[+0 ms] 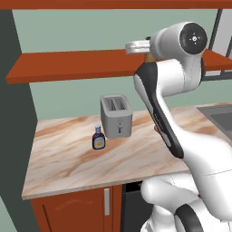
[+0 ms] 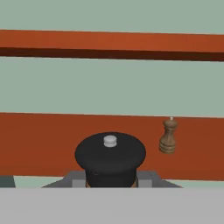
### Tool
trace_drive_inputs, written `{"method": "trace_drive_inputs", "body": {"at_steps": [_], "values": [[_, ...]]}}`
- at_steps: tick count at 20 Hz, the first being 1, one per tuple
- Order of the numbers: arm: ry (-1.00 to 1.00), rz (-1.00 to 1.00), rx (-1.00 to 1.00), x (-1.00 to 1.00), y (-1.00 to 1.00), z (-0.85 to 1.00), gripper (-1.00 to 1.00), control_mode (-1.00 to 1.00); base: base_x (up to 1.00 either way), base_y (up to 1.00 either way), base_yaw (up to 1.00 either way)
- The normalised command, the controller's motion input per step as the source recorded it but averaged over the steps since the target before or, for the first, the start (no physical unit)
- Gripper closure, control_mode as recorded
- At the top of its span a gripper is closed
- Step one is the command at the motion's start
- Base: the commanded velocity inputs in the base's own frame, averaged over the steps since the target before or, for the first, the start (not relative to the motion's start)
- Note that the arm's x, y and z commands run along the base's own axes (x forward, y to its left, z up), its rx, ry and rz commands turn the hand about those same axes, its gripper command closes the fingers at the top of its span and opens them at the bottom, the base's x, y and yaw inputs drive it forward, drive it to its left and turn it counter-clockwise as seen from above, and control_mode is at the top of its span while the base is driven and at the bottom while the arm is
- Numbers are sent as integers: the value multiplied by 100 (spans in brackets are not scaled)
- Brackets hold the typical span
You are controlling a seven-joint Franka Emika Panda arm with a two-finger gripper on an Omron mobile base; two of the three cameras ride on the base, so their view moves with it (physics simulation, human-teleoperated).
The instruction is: There are various items on the counter. Only move the condiments/shakers into the cabinet.
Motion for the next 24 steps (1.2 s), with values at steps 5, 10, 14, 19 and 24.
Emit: {"method": "trace_drive_inputs", "body": {"at_steps": [5, 10, 14, 19, 24], "values": [[0, 0, -2, 46, 0, -18, 100, -100, 0, 0, 0], [0, 0, 0, 38, -6, -25, 100, -100, 0, 0, 0], [0, 0, 2, 39, -12, -7, 100, -100, 0, 0, 0], [0, 0, 2, 35, -3, -2, 100, -100, 0, 0, 0], [0, 0, 0, 39, 0, -7, 100, -100, 0, 0, 0]]}}
